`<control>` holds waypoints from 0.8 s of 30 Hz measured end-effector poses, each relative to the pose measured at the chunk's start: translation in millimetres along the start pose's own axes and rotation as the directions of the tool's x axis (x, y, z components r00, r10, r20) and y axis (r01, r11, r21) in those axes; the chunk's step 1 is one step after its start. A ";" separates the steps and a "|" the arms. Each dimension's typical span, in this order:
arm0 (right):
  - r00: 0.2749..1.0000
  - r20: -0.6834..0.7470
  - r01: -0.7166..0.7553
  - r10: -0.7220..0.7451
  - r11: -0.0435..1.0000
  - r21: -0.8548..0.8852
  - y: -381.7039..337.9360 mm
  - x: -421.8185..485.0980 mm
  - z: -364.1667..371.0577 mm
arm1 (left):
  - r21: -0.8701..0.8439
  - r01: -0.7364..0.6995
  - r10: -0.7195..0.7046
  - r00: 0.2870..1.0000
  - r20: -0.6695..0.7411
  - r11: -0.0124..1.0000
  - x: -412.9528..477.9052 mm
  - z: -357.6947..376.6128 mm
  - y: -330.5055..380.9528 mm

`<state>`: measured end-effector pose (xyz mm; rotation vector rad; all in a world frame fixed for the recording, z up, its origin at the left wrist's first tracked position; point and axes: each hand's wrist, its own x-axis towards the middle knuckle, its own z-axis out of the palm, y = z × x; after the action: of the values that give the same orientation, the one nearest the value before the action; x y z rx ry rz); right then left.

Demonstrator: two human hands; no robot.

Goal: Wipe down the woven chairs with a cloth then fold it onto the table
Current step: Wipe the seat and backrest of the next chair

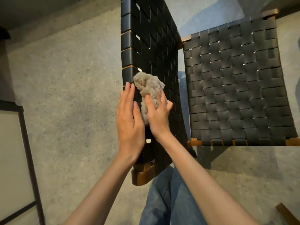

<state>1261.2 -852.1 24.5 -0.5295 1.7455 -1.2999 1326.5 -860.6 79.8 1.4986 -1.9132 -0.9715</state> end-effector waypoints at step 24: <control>0.787 -0.282 -0.604 0.548 0.777 -0.177 127.8 122.9 -51.5 | 0.358 -0.198 0.175 0.980 0.098 0.913 112.7 16.1 4.9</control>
<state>1173.2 -870.1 -136.8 0.0403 2.0552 -0.7047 1282.7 -965.4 70.4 1.4553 -2.3334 -0.6047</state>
